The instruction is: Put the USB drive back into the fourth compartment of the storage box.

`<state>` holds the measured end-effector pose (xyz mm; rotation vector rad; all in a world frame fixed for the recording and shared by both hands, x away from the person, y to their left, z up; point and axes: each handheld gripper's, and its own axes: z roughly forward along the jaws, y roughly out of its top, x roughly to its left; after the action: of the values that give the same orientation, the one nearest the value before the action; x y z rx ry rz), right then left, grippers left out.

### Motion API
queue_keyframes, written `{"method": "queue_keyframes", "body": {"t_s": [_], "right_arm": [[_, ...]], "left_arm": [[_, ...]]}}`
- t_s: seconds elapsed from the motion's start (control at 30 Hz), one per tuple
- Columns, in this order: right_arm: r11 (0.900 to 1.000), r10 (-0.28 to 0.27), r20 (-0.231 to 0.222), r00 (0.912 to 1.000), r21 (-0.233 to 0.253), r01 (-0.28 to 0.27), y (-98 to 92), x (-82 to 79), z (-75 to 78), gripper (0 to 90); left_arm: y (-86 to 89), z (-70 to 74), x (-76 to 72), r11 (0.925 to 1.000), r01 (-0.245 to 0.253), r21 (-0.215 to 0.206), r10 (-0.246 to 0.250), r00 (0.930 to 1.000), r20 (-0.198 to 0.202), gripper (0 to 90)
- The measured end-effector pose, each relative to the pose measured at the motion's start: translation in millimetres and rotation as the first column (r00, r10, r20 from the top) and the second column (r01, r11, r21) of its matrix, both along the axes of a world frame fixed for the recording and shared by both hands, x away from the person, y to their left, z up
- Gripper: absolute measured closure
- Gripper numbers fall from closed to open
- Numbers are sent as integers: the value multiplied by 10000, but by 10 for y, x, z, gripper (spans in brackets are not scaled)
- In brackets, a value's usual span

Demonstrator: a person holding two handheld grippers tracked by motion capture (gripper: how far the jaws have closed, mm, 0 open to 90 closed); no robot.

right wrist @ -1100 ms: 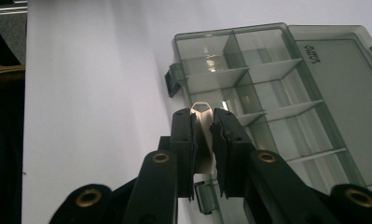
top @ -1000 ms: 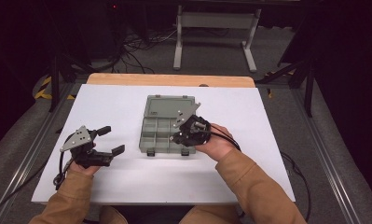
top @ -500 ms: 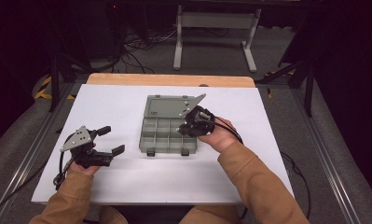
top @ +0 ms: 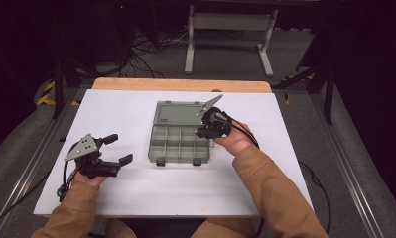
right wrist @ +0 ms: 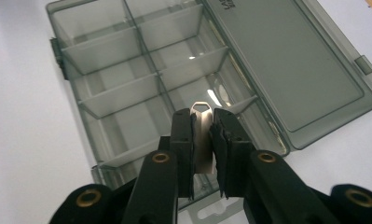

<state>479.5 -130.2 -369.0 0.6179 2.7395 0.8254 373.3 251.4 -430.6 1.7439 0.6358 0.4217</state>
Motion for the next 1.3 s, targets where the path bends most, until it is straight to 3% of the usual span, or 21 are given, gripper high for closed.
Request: {"method": "queue_keyframes", "body": {"t_s": [0.73, 1.3], "right_arm": [[9970, -760, -317, 9966, -189, 754, -31, 263, -216, 795], [9950, -835, -719, 9939, -610, 792, -1, 344, -361, 795]], "left_arm": [[-4, 0, 2, 9999, 41, 106, -41, 10000, 26, 72], [-3, -2, 6, 10000, 0, 94, 0, 10000, 11, 73]]}}
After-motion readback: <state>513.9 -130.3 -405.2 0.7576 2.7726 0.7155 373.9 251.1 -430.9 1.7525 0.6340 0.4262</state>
